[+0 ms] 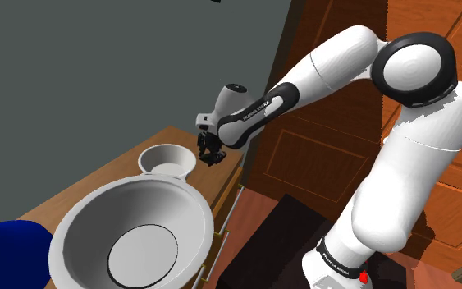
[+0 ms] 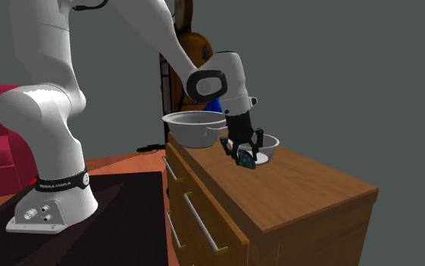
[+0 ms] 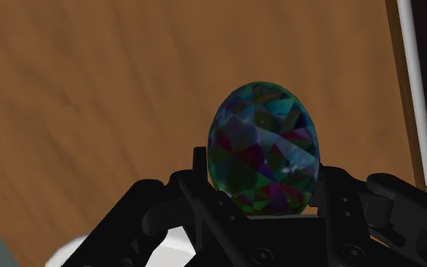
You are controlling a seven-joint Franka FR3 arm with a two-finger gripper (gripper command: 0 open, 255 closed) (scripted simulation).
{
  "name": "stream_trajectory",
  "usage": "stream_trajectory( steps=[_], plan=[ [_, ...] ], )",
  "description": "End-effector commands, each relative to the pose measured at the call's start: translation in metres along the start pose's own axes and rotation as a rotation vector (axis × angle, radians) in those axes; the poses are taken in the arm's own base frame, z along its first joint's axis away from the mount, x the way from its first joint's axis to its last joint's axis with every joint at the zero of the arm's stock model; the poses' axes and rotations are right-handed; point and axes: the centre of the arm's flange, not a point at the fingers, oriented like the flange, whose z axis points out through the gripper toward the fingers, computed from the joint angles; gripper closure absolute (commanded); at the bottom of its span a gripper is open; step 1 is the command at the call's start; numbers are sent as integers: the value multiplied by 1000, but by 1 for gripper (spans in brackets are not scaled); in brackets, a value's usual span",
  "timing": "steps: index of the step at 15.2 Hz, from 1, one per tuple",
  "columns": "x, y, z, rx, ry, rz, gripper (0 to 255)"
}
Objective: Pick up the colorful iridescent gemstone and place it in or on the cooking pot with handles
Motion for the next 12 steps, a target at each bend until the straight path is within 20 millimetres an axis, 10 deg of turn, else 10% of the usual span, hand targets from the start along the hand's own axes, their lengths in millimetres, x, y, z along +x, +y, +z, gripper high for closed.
stream_trajectory(
  steps=[1,12],
  plan=[
    [0,2,-10,0,0,0,255],
    [0,16,-67,0,0,0,255]
  ],
)
